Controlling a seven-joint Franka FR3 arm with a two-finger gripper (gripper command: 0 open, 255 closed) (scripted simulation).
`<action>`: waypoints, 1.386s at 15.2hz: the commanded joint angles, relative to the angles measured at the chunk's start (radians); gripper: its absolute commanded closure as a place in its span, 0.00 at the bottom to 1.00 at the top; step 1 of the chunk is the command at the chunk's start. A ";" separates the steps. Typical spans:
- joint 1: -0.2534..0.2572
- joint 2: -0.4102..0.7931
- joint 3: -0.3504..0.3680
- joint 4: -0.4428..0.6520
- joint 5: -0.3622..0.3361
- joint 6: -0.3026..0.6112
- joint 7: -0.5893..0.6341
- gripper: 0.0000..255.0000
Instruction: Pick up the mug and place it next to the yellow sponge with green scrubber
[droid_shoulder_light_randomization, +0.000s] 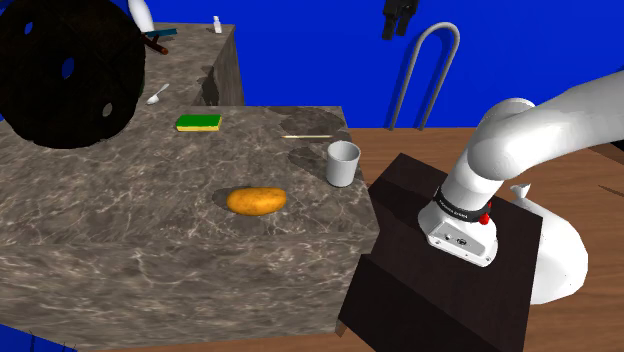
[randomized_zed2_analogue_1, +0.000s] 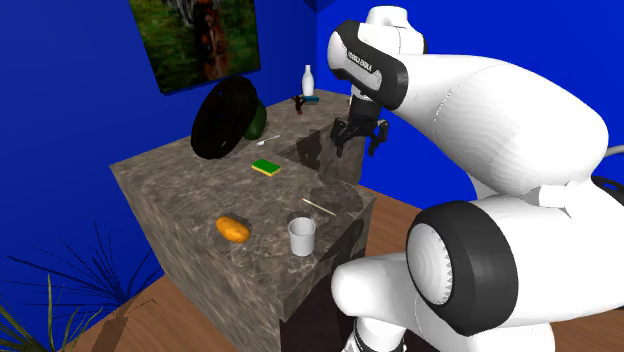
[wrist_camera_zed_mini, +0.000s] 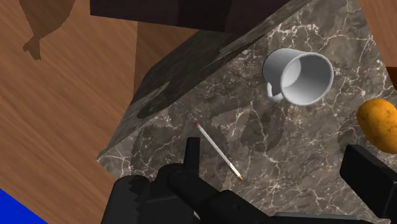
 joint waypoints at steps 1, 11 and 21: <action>0.000 0.000 0.000 0.000 0.000 0.000 0.000 0.00; 0.069 -0.029 0.200 -0.262 0.066 0.237 0.135 0.00; 0.147 0.106 0.427 -0.414 0.137 0.518 0.289 0.00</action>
